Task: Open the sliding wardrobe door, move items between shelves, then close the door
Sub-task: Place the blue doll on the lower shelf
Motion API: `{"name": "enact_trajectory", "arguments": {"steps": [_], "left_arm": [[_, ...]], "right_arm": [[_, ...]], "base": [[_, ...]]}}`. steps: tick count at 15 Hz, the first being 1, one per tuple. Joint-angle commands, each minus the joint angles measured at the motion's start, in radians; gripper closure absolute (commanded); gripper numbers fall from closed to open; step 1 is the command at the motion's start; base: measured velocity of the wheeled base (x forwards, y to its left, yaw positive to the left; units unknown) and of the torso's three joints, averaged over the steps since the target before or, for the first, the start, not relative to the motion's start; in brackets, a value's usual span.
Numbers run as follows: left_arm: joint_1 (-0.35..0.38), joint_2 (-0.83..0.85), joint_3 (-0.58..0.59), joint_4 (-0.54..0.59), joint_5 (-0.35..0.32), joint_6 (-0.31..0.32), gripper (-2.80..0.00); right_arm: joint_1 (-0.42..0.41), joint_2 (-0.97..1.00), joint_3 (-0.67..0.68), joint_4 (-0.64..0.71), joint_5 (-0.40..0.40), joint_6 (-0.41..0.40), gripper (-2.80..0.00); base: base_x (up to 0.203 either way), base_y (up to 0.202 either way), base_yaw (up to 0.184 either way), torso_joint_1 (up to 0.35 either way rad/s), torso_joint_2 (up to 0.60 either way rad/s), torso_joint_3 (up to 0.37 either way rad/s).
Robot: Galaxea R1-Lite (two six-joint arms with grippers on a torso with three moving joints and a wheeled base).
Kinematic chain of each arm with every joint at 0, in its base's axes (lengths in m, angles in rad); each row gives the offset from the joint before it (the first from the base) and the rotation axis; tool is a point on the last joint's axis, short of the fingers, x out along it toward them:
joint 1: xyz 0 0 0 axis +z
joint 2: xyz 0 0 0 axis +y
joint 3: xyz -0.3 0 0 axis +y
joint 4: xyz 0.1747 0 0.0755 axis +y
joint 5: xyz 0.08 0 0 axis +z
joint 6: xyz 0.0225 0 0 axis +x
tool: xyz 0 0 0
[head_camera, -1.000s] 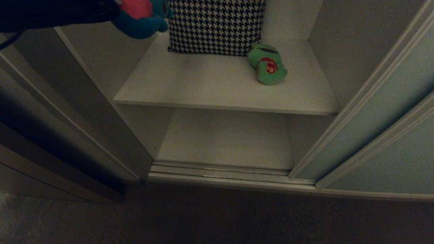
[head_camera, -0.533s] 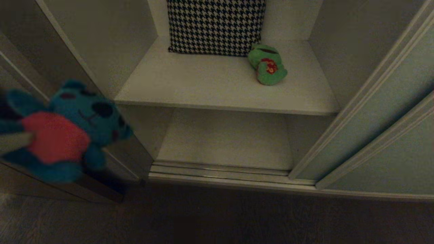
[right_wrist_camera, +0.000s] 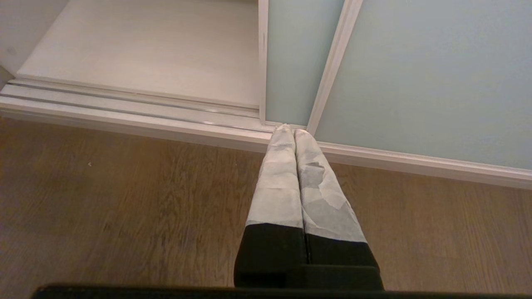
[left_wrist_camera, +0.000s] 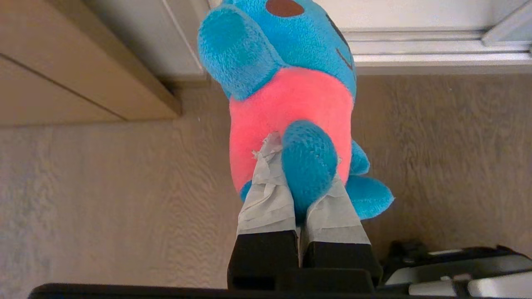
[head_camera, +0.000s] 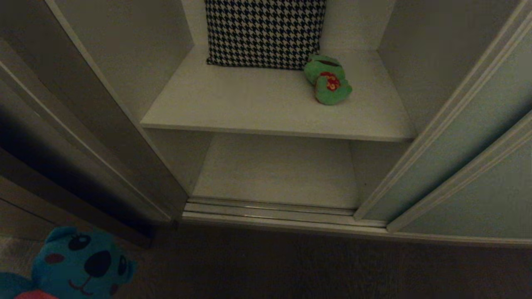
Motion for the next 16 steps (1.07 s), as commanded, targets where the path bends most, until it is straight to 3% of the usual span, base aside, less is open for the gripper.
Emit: {"name": "enact_trajectory", "arguments": {"steps": [1,3,5,6,9,13,16], "left_arm": [[0.005,-0.040,0.098,-0.098,0.002,0.017,0.00],[0.005,-0.039,0.253,-0.299,0.001,0.061,0.00],[0.005,-0.039,0.438,-0.606,0.001,0.107,0.00],[0.000,-0.034,0.471,-0.673,0.010,0.118,0.00],[-0.044,-0.036,0.469,-0.655,0.050,0.102,0.00],[0.139,-0.099,0.466,-0.569,-0.071,0.069,0.00],[0.118,-0.303,0.419,-0.384,-0.090,0.063,0.00]], "right_arm": [[0.000,-0.003,0.002,0.000,0.002,0.000,0.00],[0.001,-0.003,0.002,0.000,0.000,0.001,0.00],[0.000,-0.003,0.002,0.000,0.000,0.000,0.00],[0.000,-0.003,0.002,0.000,0.000,0.000,0.00],[0.001,-0.003,0.002,0.000,0.001,0.001,0.00],[0.001,-0.003,0.002,0.000,0.000,0.000,0.00],[0.000,-0.003,0.002,0.000,0.000,0.000,0.00]], "base": [[0.000,0.000,0.000,0.000,0.00,0.000],[0.000,0.000,0.000,0.000,0.00,0.000],[0.000,0.000,0.000,0.000,0.00,0.000],[0.000,0.000,0.000,0.000,0.00,0.000],[0.000,0.000,0.000,0.000,0.00,0.000],[0.000,0.000,0.000,0.000,0.00,0.000],[0.000,0.000,0.000,0.000,0.00,0.000]]}}
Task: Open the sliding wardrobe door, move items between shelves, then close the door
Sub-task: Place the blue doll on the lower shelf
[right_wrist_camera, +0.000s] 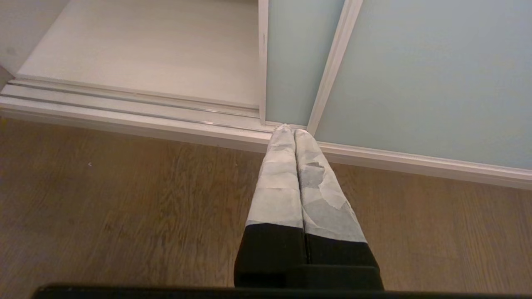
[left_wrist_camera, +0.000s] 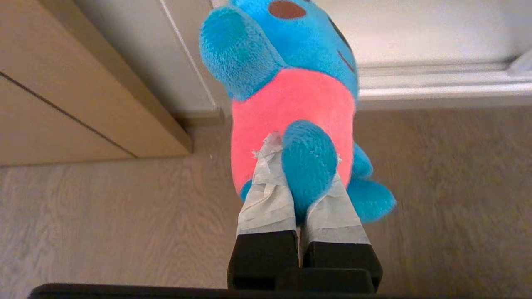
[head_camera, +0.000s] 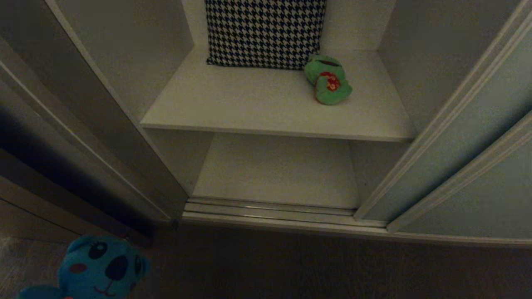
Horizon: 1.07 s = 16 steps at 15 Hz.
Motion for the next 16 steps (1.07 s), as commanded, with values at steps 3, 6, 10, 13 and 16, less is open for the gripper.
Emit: {"name": "enact_trajectory", "arguments": {"steps": [3,6,10,13,16], "left_arm": [[-0.016,-0.112,-0.037,0.116,-0.001,-0.093,0.00],[-0.016,-0.112,-0.034,0.119,0.067,-0.078,0.00],[-0.016,-0.113,0.024,0.042,0.093,0.009,0.00],[-0.017,-0.113,0.009,0.087,0.085,0.009,0.00],[-0.016,-0.113,0.009,0.088,0.085,0.009,0.00]], "right_arm": [[0.001,-0.003,0.002,0.000,0.000,-0.001,0.00],[0.000,-0.003,0.002,0.000,0.000,-0.001,0.00],[0.001,-0.003,0.002,0.000,0.000,0.000,0.00],[0.000,-0.003,0.002,0.000,0.000,0.000,0.00],[0.000,-0.003,0.002,0.000,0.000,-0.001,0.00]], "base": [[0.000,0.000,0.000,0.000,0.00,0.000],[0.000,0.000,0.000,0.000,0.00,0.000],[0.000,0.000,0.000,0.000,0.00,0.000],[0.000,0.000,0.000,0.001,0.00,-0.021],[0.000,0.000,0.000,0.004,0.00,-0.156]]}}
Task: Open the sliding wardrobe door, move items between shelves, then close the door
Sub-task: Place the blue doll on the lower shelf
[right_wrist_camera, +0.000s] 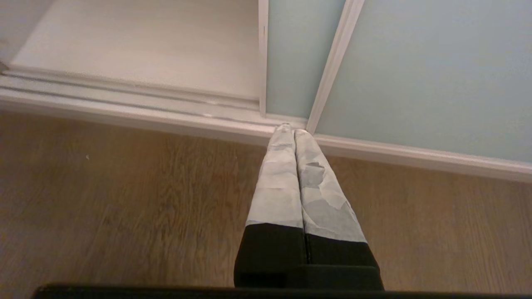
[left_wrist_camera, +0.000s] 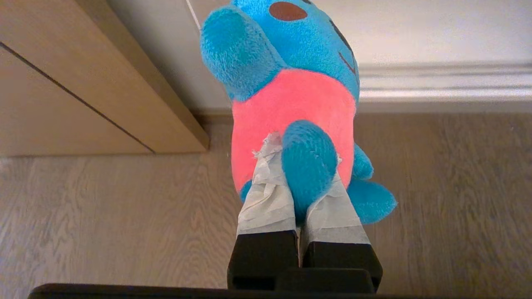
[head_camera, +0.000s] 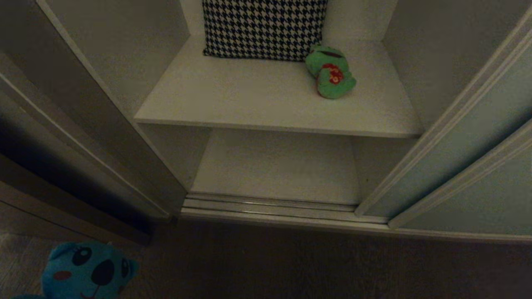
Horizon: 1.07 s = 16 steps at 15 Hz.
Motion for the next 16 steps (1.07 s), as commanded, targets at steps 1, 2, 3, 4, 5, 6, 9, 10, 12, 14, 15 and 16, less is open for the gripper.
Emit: {"name": "enact_trajectory", "arguments": {"steps": [1,2,3,4,5,6,9,10,12,14,15,16], "left_arm": [[0.001,0.005,0.000,0.006,0.000,0.001,0.00],[0.000,0.005,0.000,0.006,0.000,0.001,0.00],[0.000,0.005,0.000,0.006,0.000,0.001,0.00],[0.000,0.003,0.000,0.006,0.000,-0.001,0.00],[0.000,0.003,0.000,0.006,0.000,-0.001,0.00],[0.000,0.003,0.000,0.006,0.000,0.001,0.00],[0.000,0.005,-0.002,0.007,-0.004,-0.001,0.00],[0.000,0.005,-0.002,0.007,-0.003,-0.001,0.00],[0.000,0.005,-0.002,0.007,-0.003,-0.001,0.00],[0.000,0.005,-0.002,0.007,-0.003,-0.001,0.00],[0.000,0.005,-0.002,0.007,-0.003,-0.001,0.00],[0.000,0.005,-0.002,0.007,-0.003,-0.001,0.00]], "right_arm": [[0.000,-0.003,0.002,0.000,0.001,-0.001,0.00],[0.001,-0.003,0.002,0.000,0.000,-0.001,0.00],[0.000,-0.003,0.002,0.000,0.000,0.001,0.00],[0.000,-0.003,0.002,0.000,0.001,-0.001,0.00],[0.000,-0.003,0.002,0.000,0.000,-0.001,0.00],[0.001,-0.003,0.002,0.000,0.000,-0.001,0.00],[0.001,-0.003,0.002,0.000,0.002,-0.001,0.00],[0.001,-0.003,0.002,0.000,0.000,0.000,0.00],[0.001,-0.003,0.002,0.000,0.000,-0.001,0.00],[0.000,-0.003,0.002,0.000,0.000,-0.001,0.00],[0.000,-0.002,0.002,0.000,0.000,-0.001,0.00],[0.001,-0.003,0.002,0.000,0.000,-0.001,0.00]], "base": [[0.000,0.000,0.000,0.002,0.00,-0.184],[0.000,0.000,0.000,0.004,0.00,-0.187],[0.000,0.000,0.000,0.006,0.00,-0.195],[0.000,0.000,0.000,0.006,0.00,-0.207],[0.000,0.000,0.000,0.002,0.00,-0.199],[0.000,0.000,0.000,0.002,0.00,-0.205],[0.000,0.000,0.000,0.002,0.00,-0.203],[0.000,0.000,0.000,-0.002,0.00,-0.203],[0.000,0.000,0.000,0.001,0.00,-0.199],[0.000,0.000,0.000,0.004,0.00,-0.201],[0.000,0.000,0.000,-0.002,0.00,-0.198],[0.000,0.000,0.000,0.001,0.01,-0.203]]}}
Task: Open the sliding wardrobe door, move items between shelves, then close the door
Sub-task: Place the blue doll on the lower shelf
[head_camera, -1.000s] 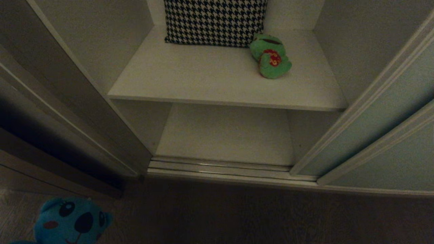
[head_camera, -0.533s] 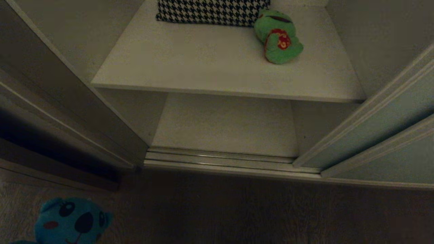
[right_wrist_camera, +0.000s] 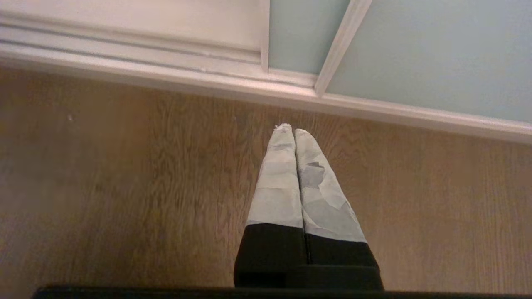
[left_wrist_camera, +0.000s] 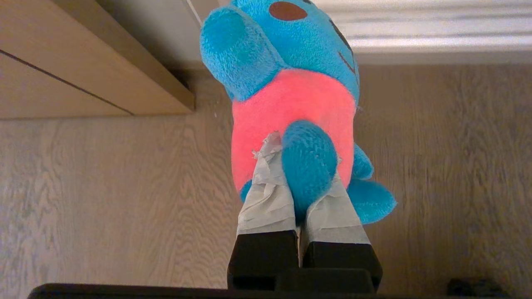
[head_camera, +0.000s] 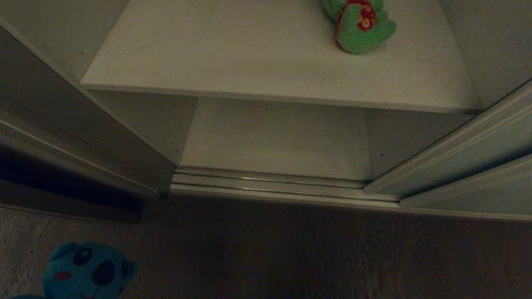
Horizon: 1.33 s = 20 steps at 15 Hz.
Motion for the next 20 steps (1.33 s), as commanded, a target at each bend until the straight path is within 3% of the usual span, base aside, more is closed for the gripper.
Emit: {"name": "enact_trajectory", "arguments": {"steps": [1,16,20], "left_arm": [[0.000,0.004,0.000,0.000,0.000,0.001,0.00],[0.000,0.004,0.004,-0.015,0.003,-0.002,0.00],[0.001,0.109,-0.122,-0.007,-0.037,-0.004,0.00]], "right_arm": [[0.001,-0.003,0.002,0.000,0.000,-0.001,0.00],[0.000,-0.002,0.002,0.000,0.000,-0.001,0.00],[0.000,-0.003,0.002,0.000,0.001,-0.001,0.00]], "base": [[0.000,0.000,0.000,0.002,0.00,-0.197],[0.000,0.000,0.000,0.003,0.00,-0.156],[0.000,0.000,0.000,0.000,0.00,0.000]]}}
